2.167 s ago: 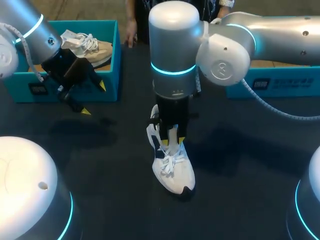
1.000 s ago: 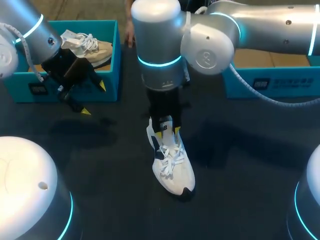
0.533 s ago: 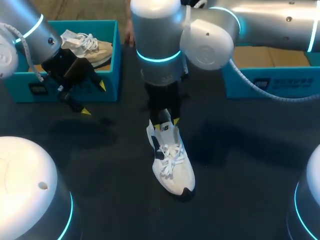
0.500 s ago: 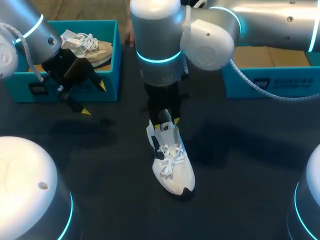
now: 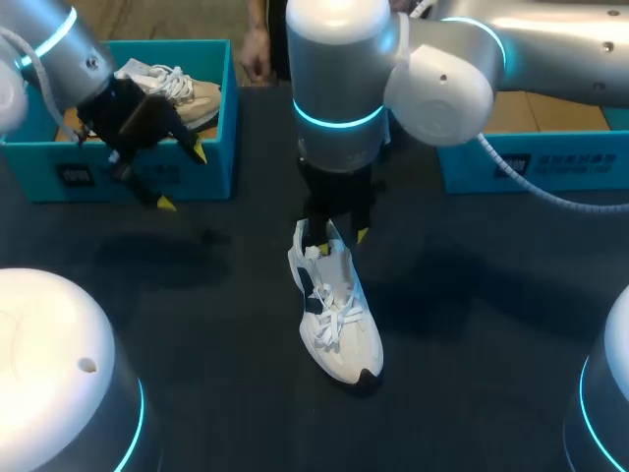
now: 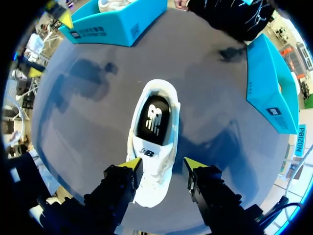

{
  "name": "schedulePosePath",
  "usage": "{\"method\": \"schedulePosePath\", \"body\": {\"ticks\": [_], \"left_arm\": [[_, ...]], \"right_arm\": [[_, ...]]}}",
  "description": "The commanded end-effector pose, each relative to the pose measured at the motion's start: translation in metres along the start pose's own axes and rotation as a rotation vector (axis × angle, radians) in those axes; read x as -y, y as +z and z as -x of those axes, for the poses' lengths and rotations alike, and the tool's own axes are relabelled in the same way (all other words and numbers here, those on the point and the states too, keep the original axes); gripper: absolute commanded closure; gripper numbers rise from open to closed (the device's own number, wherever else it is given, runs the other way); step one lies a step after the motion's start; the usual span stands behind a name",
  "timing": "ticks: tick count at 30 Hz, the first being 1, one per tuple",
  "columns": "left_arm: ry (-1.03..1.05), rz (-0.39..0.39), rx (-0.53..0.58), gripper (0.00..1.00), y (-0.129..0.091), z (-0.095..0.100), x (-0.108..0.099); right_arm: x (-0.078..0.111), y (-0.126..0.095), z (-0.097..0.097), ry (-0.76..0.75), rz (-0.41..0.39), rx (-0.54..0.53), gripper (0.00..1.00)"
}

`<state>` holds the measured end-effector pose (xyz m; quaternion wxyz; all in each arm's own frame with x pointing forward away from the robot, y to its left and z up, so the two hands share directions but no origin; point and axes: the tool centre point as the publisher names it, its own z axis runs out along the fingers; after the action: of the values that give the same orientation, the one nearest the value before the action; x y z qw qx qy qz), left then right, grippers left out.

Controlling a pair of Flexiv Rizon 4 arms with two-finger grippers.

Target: Take the shoe out of the shoebox, open the shoe tongue, remove and reinsert the insole, then place the shoe into the shoebox

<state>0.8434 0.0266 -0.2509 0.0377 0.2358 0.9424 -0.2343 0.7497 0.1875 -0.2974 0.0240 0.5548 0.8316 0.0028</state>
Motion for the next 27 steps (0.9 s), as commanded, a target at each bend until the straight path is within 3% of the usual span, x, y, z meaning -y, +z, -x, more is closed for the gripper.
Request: {"method": "schedulePosePath", "body": {"ticks": [1, 6, 9, 15, 19, 27], "left_arm": [[0.013, 0.000, -0.017, 0.00, -0.019, 0.001, 0.000], [0.002, 0.034, -0.032, 0.00, -0.032, -0.009, -0.012], [-0.021, 0.057, -0.033, 0.00, -0.041, -0.018, -0.019], [-0.063, 0.102, -0.036, 0.00, -0.058, -0.030, -0.038], [-0.093, 0.121, -0.040, 0.00, -0.064, -0.038, -0.048], [-0.121, 0.165, -0.036, 0.00, -0.080, -0.038, -0.062]], "right_arm": [[-0.002, 0.002, 0.001, -0.032, 0.021, -0.005, 0.46], [-0.011, 0.003, 0.000, -0.151, 0.065, 0.010, 0.35], [-0.019, 0.003, -0.002, -0.214, 0.087, 0.020, 0.16], [-0.029, 0.001, -0.002, -0.306, 0.106, 0.040, 0.15], [-0.036, 0.000, -0.006, -0.374, 0.111, 0.047, 0.00], [-0.046, 0.000, -0.012, -0.524, 0.092, 0.084, 0.00]]}}
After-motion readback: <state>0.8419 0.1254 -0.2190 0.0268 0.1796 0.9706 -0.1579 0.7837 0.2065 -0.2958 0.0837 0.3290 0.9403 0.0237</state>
